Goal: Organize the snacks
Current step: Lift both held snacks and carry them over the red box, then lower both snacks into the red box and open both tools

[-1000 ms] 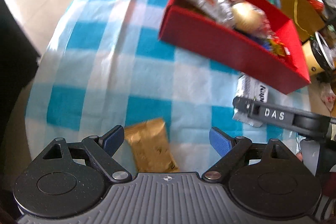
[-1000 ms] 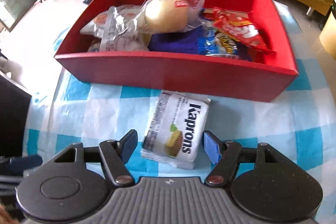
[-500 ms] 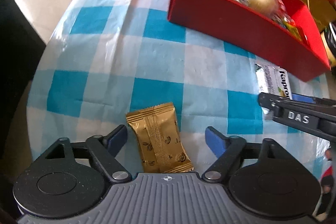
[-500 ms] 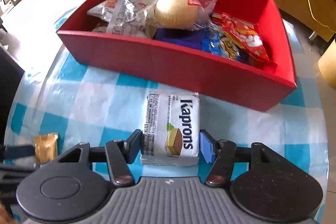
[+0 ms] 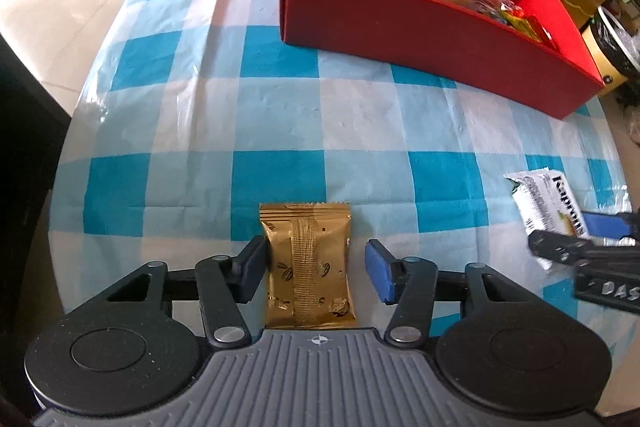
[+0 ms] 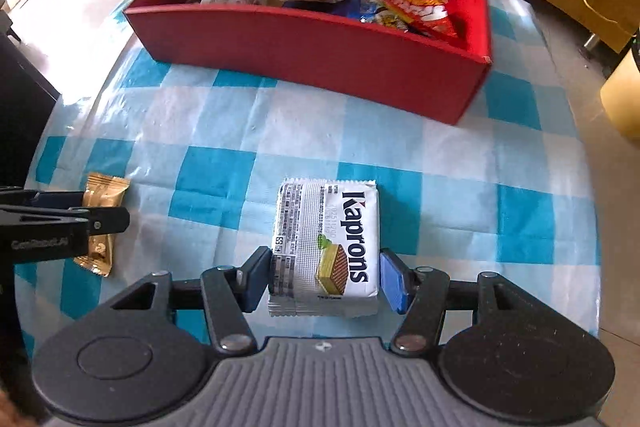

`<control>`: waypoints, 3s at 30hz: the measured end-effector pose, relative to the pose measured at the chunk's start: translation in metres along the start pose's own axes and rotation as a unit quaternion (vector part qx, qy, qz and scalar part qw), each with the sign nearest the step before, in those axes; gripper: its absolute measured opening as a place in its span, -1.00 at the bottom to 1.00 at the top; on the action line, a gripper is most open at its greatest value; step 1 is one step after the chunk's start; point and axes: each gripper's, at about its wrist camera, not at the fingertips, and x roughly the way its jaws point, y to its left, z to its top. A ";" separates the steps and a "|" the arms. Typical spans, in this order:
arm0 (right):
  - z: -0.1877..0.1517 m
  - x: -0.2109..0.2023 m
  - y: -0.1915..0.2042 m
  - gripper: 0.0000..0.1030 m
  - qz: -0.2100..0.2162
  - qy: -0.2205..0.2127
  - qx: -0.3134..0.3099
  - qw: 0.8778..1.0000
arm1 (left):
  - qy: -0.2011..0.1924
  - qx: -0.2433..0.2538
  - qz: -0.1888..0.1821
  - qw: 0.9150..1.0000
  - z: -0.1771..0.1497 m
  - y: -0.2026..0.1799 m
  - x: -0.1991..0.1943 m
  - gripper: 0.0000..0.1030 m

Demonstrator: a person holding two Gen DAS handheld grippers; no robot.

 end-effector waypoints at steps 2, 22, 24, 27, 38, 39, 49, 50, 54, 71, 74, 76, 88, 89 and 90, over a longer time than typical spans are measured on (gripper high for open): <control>0.001 0.002 0.000 0.06 -0.007 0.002 0.001 1.000 | 0.001 0.010 -0.004 1.000 -0.001 -0.001 0.000 0.27; -0.001 0.014 0.019 0.05 -0.024 -0.007 -0.044 0.999 | -0.002 0.010 0.000 1.000 -0.005 -0.001 -0.001 -0.04; -0.001 0.010 0.017 0.05 -0.021 -0.015 -0.039 0.999 | -0.004 0.009 -0.005 1.000 -0.004 -0.002 -0.004 -0.04; 0.001 0.001 0.012 0.05 -0.011 -0.028 -0.027 0.999 | -0.012 0.011 -0.011 1.000 0.000 -0.006 -0.010 -0.04; 0.008 -0.012 0.006 0.05 -0.002 -0.052 -0.010 0.999 | -0.027 0.025 -0.021 0.999 0.012 -0.020 -0.017 -0.04; 0.009 -0.014 0.005 0.05 -0.002 -0.055 -0.007 0.998 | -0.030 0.026 -0.021 0.999 0.014 -0.020 -0.018 -0.04; 0.018 -0.028 0.000 0.05 0.008 -0.081 0.009 0.997 | -0.061 0.034 -0.026 0.997 0.028 -0.026 -0.033 -0.04; 0.019 -0.030 -0.002 0.05 0.010 -0.084 0.011 0.996 | -0.064 0.035 -0.027 0.997 0.029 -0.027 -0.034 -0.04; 0.024 -0.036 -0.005 0.05 0.013 -0.095 0.019 0.995 | -0.076 0.039 -0.029 0.996 0.035 -0.029 -0.039 -0.04; 0.051 -0.054 -0.023 0.05 0.019 -0.135 0.055 0.989 | -0.127 0.051 -0.034 0.990 0.078 -0.048 -0.056 -0.04; 0.060 -0.056 -0.027 0.05 0.019 -0.145 0.061 0.987 | -0.133 0.055 -0.034 0.989 0.088 -0.052 -0.057 -0.04; 0.067 -0.057 -0.029 0.05 0.020 -0.149 0.064 0.987 | -0.136 0.056 -0.034 0.988 0.093 -0.054 -0.057 -0.04; 0.111 -0.043 -0.039 0.05 0.012 -0.159 0.077 0.984 | -0.146 0.063 -0.023 0.987 0.139 -0.068 -0.040 -0.03; 0.115 -0.039 -0.041 0.05 0.011 -0.158 0.079 0.984 | -0.144 0.062 -0.021 0.987 0.143 -0.069 -0.037 -0.03; 0.119 -0.035 -0.043 0.05 0.009 -0.156 0.081 0.984 | -0.143 0.061 -0.019 0.988 0.146 -0.069 -0.033 -0.03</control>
